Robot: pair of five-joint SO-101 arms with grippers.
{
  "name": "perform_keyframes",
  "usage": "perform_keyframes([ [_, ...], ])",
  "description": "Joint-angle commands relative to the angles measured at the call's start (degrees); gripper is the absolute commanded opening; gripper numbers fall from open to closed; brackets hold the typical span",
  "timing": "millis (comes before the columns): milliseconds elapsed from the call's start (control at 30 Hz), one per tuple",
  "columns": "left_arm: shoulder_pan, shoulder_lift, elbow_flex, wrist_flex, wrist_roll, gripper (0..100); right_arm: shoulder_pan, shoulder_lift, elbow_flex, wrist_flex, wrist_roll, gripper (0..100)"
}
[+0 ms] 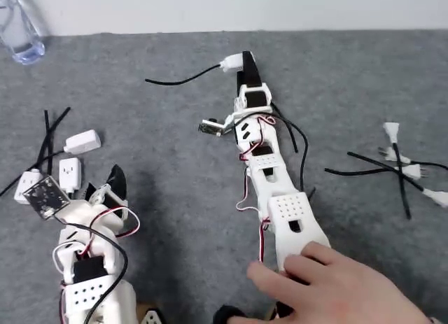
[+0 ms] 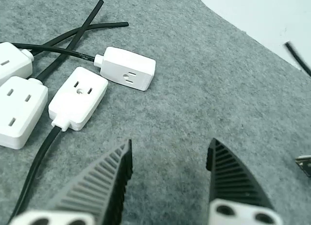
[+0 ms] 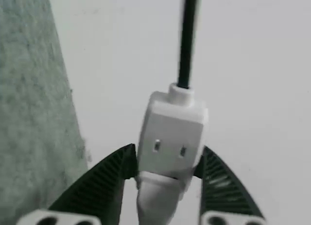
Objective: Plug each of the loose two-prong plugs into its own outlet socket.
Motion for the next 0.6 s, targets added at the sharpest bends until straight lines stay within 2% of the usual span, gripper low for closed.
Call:
perform_keyframes([
  [0, 0.35, -0.26, -0.40, -0.09, -0.35, 24, 0.48, -0.13, -7.56, 2.86, 0.26, 43.7],
  [467, 0.35, -0.26, -0.40, -0.09, -0.35, 24, 3.03, -0.92, -11.69, 3.38, 0.44, 41.7],
  [567, 0.35, -0.26, -0.40, -0.09, -0.35, 24, 4.18, -0.66, -15.74, 7.60, 0.44, 41.7],
])
